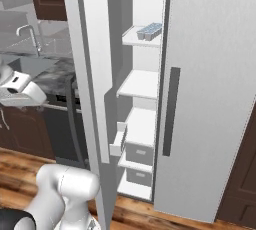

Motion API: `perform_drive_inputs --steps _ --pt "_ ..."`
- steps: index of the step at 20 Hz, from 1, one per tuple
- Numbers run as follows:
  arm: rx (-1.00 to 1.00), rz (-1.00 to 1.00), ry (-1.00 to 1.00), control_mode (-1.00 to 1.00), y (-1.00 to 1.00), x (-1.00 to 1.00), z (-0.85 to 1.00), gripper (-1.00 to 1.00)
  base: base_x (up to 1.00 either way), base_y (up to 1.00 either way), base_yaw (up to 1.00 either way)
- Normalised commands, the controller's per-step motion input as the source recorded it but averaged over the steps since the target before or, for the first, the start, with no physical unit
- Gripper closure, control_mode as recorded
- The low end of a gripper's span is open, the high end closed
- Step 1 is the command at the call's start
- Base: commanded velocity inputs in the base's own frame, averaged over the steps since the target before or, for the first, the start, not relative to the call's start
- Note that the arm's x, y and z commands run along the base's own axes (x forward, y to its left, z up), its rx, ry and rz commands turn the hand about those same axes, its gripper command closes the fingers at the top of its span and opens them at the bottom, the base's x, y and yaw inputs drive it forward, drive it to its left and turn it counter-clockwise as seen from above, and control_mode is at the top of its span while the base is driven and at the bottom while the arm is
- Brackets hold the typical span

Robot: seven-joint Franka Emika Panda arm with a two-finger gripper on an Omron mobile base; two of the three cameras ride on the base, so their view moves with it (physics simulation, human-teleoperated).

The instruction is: The ice cube tray has been filled with water. Take the tray and place it in the freezer to make ice. Close the freezer door after placing the tray.

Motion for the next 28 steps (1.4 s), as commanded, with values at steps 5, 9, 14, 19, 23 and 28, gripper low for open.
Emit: perform_drive_inputs --steps 5,9,14,19,23,28 --pt "-0.33 0.12 0.17 -1.0 0.26 0.34 -0.56 -1.0 0.0 0.0 0.0" --pt "-0.29 0.0 0.0 -1.0 0.13 0.28 -0.6 -1.0 0.0 0.0 0.0" --pt "-0.22 0.0 0.0 -1.0 0.03 0.38 -0.47 -1.0 0.0 0.0 0.0" --pt "-0.12 0.0 0.0 -1.0 0.03 0.37 -0.24 -1.0 0.0 0.0 0.0" --pt "-0.12 0.01 0.01 -1.0 0.22 0.16 -0.14 -1.0 0.0 0.0 0.0" --pt "-0.17 0.07 0.02 -1.0 0.4 0.01 -0.23 -1.0 0.0 0.0 0.0"
